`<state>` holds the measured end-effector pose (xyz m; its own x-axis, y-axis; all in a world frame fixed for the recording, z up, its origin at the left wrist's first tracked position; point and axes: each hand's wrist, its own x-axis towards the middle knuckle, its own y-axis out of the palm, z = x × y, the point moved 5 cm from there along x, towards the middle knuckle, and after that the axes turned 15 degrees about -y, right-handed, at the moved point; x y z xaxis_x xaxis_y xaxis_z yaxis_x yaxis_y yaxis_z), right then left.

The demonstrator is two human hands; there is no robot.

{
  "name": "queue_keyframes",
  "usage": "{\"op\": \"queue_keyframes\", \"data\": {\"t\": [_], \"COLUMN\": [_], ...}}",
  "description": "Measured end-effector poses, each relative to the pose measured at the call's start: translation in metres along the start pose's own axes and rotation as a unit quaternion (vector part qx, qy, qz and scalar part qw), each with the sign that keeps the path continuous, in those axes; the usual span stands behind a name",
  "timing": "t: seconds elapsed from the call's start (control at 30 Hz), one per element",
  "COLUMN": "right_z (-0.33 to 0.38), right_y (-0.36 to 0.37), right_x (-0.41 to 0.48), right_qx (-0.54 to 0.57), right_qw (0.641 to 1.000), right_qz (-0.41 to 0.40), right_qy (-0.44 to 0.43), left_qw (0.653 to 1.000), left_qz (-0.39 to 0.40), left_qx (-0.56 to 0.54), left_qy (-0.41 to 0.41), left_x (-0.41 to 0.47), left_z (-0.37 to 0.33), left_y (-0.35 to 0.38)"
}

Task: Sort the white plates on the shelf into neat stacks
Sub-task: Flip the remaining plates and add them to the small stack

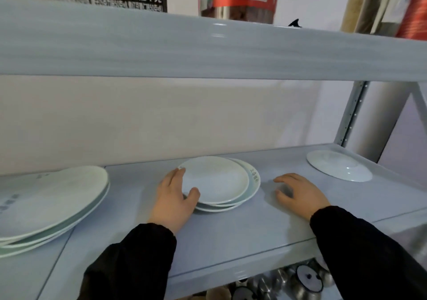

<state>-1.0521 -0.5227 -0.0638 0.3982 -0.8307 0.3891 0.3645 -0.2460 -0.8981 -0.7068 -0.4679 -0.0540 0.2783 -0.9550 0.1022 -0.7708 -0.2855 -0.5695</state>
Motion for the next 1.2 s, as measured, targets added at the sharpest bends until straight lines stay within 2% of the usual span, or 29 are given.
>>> {"op": "queue_keyframes", "data": {"t": [0.3, 0.57, 0.7, 0.97, 1.07, 1.2], "right_z": [-0.002, -0.009, -0.019, -0.104, -0.144, -0.201], "right_y": [0.002, 0.001, -0.005, -0.032, -0.045, -0.069], "right_x": [0.000, 0.003, 0.002, -0.015, -0.021, -0.034], "right_qx": [0.005, 0.011, 0.006, -0.028, -0.041, -0.062], "right_qw": [1.000, 1.000, 0.999, 0.998, 0.998, 0.994], "right_qz": [0.004, 0.001, -0.018, -0.045, -0.055, -0.085], "right_qy": [0.007, -0.002, -0.027, -0.028, -0.014, 0.017], "left_qw": [0.989, 0.959, 0.937, 0.897, 0.892, 0.900], "left_qz": [-0.054, -0.083, -0.062, -0.044, -0.026, -0.010], "left_qx": [0.055, 0.149, 0.194, 0.187, 0.194, 0.208], "left_qy": [0.123, 0.226, 0.284, 0.397, 0.408, 0.382], "left_x": [-0.006, -0.025, -0.042, -0.070, -0.076, -0.071], "left_z": [-0.013, -0.041, -0.061, -0.123, -0.145, -0.167], "left_y": [0.000, 0.017, 0.048, 0.127, 0.167, 0.205]}}
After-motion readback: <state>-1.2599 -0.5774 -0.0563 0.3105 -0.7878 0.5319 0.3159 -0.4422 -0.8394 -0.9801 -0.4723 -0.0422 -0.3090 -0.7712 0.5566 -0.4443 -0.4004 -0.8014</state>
